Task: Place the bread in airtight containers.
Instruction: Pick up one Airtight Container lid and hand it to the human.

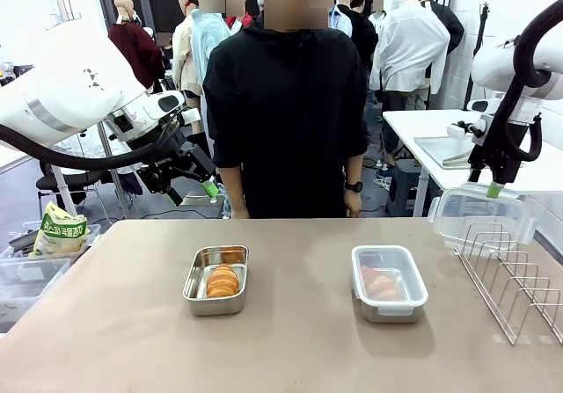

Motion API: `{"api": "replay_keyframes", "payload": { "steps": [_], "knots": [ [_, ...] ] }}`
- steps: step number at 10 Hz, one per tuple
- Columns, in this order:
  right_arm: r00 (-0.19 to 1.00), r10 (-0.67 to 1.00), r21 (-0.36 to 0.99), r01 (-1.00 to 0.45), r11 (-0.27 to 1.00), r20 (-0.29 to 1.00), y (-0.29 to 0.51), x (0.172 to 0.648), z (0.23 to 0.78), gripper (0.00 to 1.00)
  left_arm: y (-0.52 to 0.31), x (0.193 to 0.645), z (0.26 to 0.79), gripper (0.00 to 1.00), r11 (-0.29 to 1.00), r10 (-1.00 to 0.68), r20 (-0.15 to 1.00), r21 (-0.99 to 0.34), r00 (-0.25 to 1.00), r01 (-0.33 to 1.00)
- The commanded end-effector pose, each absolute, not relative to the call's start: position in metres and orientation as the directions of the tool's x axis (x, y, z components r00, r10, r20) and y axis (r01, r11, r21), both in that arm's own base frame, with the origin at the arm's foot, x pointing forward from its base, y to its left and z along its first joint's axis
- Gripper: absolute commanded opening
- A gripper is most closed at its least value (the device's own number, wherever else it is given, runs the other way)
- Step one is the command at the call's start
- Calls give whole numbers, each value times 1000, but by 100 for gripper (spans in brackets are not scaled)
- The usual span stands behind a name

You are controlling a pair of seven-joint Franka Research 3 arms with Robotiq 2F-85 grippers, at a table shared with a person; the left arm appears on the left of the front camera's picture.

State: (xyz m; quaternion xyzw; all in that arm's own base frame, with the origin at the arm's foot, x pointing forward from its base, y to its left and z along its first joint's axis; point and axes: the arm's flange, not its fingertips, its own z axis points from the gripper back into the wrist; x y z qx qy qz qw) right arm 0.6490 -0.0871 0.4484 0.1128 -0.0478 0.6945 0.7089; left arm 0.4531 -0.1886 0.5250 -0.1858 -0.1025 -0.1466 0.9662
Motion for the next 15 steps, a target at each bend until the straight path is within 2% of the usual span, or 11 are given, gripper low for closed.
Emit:
{"api": "replay_keyframes", "payload": {
  "steps": [1, 5, 6, 11, 15],
  "knots": [
    [89, 971, 71, -995, 75, 220, -82, 642, 436, 100, -188, 454, 526, 100, 895, -246, 253, -310, 936, 319],
    [119, 968, 107, -990, 97, 222, -78, 638, 421, 100, -188, 454, 526, 100, 895, -246, 253, -310, 936, 319],
    [108, 969, 117, -990, 83, 224, -79, 637, 422, 88, -188, 454, 526, 100, 895, -246, 253, -310, 936, 319],
    [110, 973, 146, -986, 81, 204, -79, 634, 426, 0, -188, 454, 526, 100, 895, -246, 253, -310, 936, 319],
    [146, 967, 206, -973, 103, 209, -79, 634, 430, 0, -188, 454, 526, 100, 895, -246, 253, -310, 936, 319]
  ]
}}
